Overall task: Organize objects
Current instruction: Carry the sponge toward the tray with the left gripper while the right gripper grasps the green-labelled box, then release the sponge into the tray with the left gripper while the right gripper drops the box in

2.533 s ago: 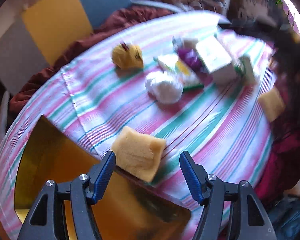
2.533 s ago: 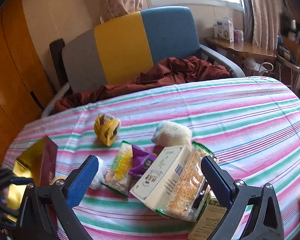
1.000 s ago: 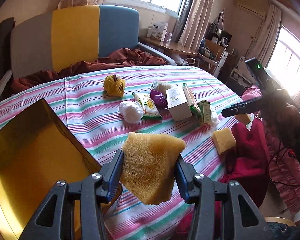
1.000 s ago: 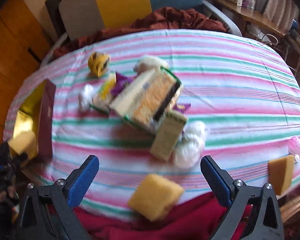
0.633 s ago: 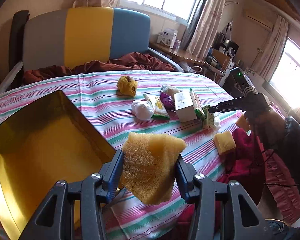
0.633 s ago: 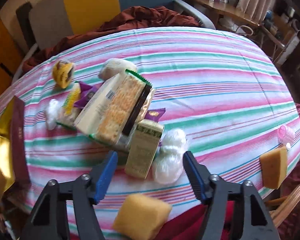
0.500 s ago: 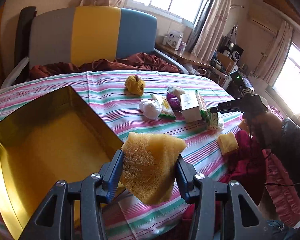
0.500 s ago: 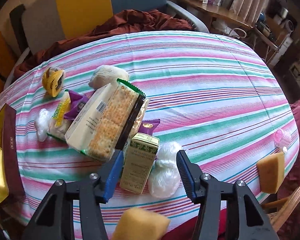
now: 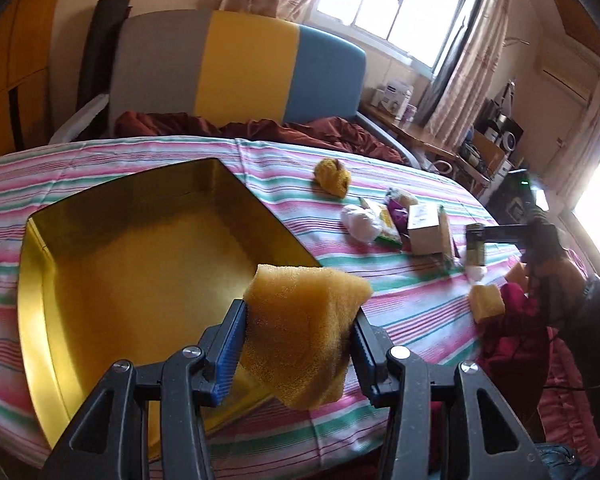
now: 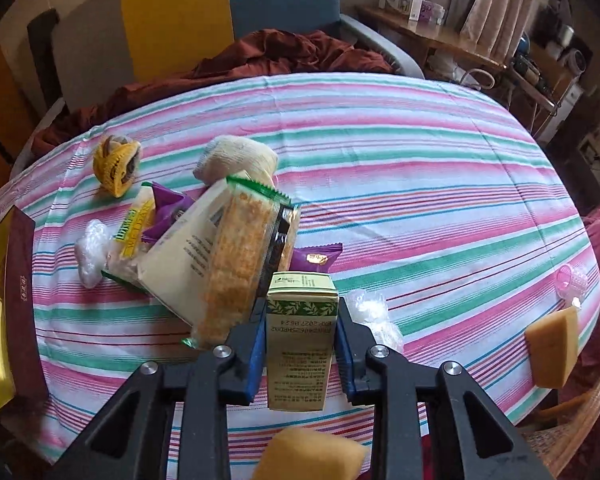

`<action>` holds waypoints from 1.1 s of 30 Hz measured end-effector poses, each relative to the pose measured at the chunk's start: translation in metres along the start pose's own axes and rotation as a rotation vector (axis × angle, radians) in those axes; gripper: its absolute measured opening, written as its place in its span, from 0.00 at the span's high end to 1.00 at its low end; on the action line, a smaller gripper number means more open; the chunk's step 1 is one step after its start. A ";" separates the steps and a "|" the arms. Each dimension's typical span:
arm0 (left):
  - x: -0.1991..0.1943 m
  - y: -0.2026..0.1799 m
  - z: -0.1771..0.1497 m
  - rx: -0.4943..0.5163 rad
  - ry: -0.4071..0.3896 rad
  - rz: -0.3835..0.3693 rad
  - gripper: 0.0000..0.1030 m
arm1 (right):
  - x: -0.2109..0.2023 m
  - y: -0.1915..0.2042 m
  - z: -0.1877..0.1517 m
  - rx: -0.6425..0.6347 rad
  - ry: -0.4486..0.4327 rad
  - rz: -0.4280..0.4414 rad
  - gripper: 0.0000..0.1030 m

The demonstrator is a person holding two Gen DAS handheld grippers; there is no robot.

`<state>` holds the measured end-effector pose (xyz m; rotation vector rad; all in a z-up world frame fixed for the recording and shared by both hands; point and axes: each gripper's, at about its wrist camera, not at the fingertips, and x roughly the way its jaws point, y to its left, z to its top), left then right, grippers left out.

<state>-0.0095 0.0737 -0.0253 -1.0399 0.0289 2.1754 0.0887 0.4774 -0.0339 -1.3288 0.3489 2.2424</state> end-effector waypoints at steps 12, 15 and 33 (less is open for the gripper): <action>-0.020 0.069 -0.019 -0.095 0.021 0.251 0.52 | -0.042 0.080 -0.017 -0.175 -0.136 0.227 0.70; -0.019 0.086 -0.029 -0.129 0.054 0.312 0.51 | -0.023 0.109 -0.030 -0.222 -0.085 0.285 0.70; -0.015 0.101 -0.051 -0.157 0.092 0.451 0.36 | 0.037 0.175 -0.066 -0.314 0.090 0.375 0.71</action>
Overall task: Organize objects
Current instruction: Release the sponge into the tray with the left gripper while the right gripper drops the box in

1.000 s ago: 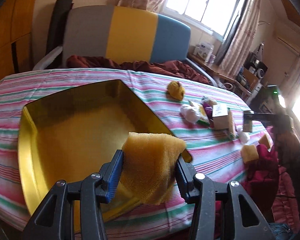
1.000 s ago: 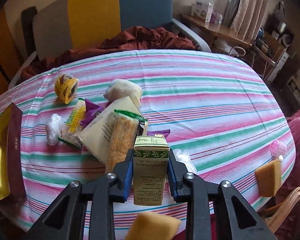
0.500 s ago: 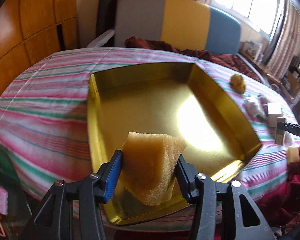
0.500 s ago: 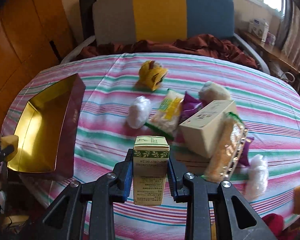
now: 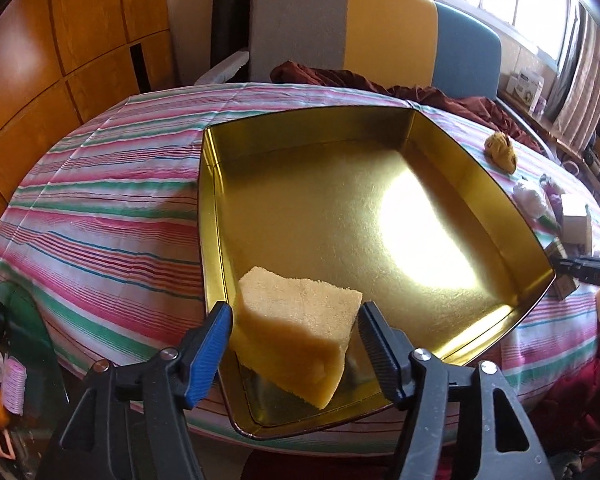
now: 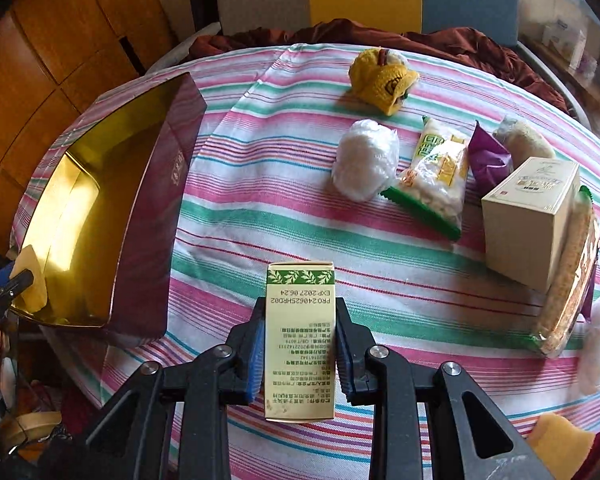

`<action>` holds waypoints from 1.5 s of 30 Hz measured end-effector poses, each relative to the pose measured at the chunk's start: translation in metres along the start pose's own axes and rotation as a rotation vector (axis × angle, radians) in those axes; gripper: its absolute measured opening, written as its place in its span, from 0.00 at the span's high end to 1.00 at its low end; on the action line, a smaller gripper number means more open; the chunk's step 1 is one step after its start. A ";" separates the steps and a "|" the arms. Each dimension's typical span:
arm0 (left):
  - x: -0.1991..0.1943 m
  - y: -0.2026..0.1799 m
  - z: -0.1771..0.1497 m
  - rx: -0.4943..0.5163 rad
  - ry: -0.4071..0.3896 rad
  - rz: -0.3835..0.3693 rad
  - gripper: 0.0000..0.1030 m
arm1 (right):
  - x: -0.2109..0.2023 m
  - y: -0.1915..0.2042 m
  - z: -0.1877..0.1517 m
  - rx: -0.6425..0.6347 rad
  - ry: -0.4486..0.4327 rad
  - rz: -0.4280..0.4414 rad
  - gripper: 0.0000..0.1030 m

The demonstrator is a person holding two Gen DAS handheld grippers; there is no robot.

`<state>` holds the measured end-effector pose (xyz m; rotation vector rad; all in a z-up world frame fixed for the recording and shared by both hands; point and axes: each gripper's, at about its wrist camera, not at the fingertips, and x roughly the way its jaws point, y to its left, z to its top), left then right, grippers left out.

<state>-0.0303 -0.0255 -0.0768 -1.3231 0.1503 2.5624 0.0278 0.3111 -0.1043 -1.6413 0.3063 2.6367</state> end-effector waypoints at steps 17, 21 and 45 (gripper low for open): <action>-0.034 0.037 0.011 -0.154 -0.114 0.010 0.31 | -0.023 0.010 0.016 0.003 -0.054 0.005 0.71; -0.040 0.047 0.013 -0.198 -0.138 0.022 0.31 | -0.039 0.043 0.036 -0.036 -0.100 0.083 0.71; -0.038 0.053 0.009 -0.233 -0.136 0.003 0.32 | 0.034 0.203 0.036 -0.185 0.095 0.383 0.36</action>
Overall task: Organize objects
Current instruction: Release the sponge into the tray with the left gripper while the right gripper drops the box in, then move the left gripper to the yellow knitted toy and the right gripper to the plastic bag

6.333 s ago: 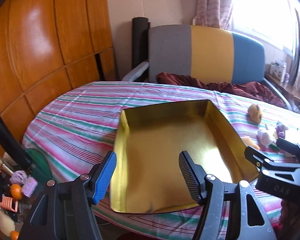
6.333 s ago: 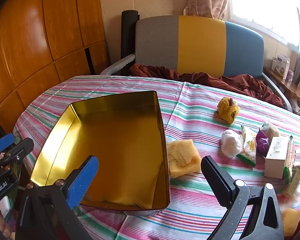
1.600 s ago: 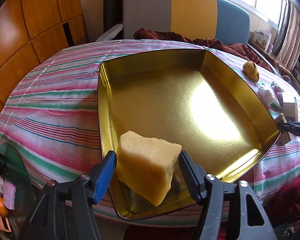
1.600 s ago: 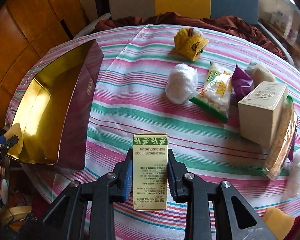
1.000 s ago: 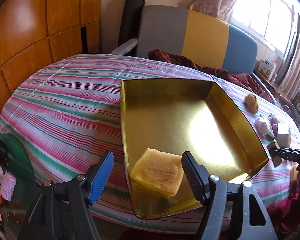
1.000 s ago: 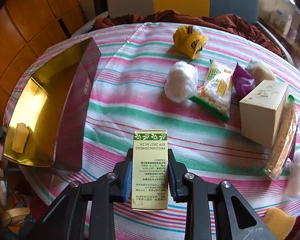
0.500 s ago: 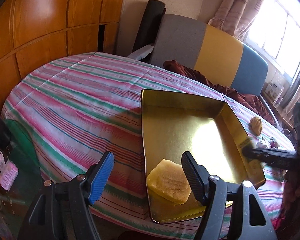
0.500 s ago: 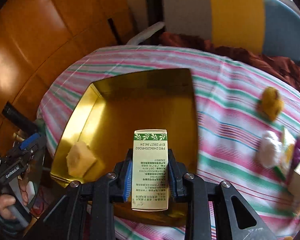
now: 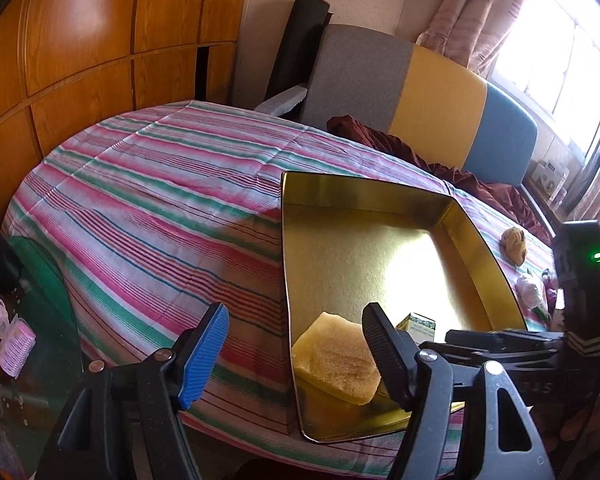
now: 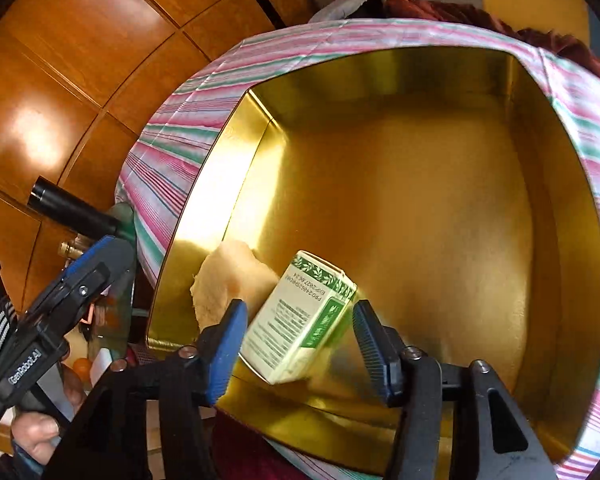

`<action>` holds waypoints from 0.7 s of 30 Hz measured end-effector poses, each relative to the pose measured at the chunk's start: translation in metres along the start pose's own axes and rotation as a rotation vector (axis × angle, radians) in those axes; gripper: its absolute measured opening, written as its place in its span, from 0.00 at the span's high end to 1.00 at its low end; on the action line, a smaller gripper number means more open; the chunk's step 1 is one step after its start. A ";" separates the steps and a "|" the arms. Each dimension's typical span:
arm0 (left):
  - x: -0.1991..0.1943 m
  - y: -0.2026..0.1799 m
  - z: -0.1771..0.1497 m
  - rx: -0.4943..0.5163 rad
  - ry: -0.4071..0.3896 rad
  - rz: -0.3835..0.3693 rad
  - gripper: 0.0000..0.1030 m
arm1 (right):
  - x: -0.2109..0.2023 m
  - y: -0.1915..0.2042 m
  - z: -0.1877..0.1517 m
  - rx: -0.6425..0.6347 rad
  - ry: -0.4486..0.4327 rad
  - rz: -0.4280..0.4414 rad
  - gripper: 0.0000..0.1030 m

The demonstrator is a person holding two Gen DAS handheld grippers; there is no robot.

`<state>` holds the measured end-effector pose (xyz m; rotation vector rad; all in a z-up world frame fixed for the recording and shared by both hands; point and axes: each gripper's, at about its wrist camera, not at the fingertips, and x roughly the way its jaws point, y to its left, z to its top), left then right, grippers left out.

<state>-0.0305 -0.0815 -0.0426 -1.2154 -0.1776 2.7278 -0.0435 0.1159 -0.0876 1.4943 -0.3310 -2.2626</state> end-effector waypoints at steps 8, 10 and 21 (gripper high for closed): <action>-0.016 -0.021 0.000 0.072 -0.078 0.051 0.32 | -0.032 0.000 -0.014 -0.032 -0.113 -0.095 0.15; -0.020 -0.029 0.000 0.099 -0.092 0.060 0.32 | -0.039 0.001 -0.015 -0.045 -0.144 -0.122 0.10; -0.021 -0.055 -0.005 0.169 -0.074 0.043 0.32 | -0.071 -0.019 -0.019 -0.029 -0.240 -0.189 0.00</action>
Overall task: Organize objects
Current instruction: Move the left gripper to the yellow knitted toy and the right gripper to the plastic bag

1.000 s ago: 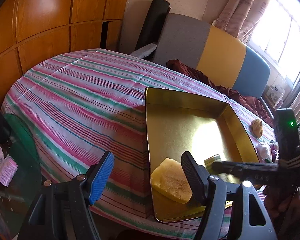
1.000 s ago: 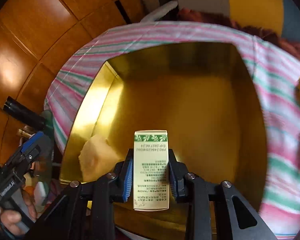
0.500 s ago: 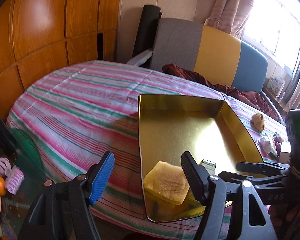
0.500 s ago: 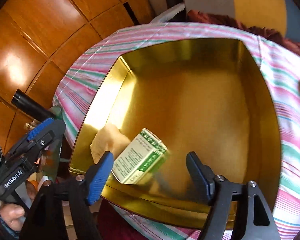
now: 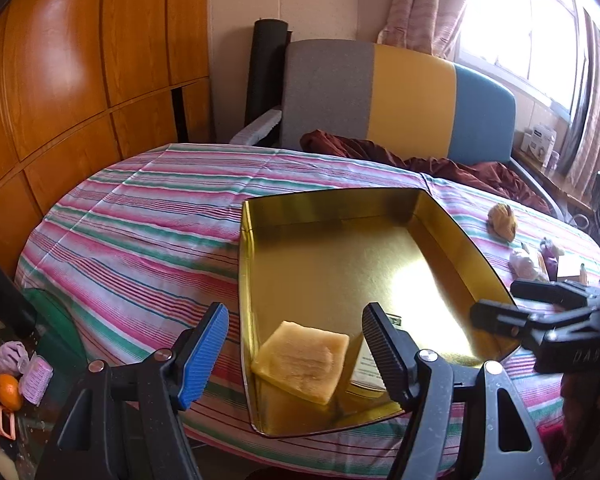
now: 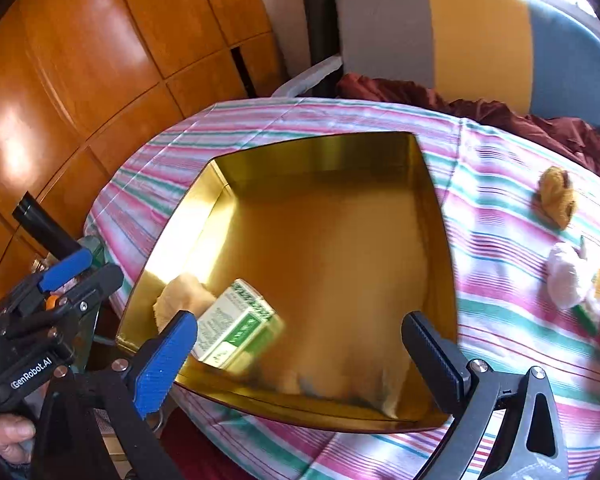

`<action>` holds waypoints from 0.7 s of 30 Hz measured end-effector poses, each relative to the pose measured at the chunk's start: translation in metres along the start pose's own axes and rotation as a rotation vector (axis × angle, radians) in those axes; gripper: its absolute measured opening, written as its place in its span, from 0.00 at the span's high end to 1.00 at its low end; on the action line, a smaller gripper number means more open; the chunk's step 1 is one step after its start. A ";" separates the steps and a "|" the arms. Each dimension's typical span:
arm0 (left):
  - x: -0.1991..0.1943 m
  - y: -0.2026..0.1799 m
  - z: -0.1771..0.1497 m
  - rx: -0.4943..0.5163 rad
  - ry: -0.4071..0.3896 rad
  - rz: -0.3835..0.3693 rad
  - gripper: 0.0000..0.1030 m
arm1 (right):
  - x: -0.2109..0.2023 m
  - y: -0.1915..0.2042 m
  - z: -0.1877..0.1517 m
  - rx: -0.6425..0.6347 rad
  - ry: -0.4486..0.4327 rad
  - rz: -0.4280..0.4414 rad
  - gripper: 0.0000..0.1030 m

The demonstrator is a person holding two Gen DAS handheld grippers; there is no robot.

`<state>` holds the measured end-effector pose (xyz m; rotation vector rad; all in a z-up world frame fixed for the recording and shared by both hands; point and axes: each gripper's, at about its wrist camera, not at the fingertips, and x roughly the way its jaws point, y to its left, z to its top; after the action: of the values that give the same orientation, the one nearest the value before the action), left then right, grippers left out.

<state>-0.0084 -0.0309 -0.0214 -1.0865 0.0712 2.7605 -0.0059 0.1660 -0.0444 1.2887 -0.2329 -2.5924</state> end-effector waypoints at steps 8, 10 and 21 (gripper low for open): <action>-0.001 -0.023 0.003 0.057 0.006 -0.053 0.31 | -0.025 -0.048 0.001 0.043 -0.031 -0.097 0.00; 0.000 -0.029 0.005 0.068 0.012 -0.073 0.31 | -0.033 -0.064 0.003 0.052 -0.040 -0.137 0.00; 0.020 -0.065 0.011 0.104 0.124 -0.186 0.31 | -0.111 -0.185 0.014 0.173 -0.209 -0.433 0.00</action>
<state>-0.0185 0.0371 -0.0260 -1.1722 0.1226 2.4957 0.0220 0.3746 0.0026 1.2335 -0.2409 -3.1429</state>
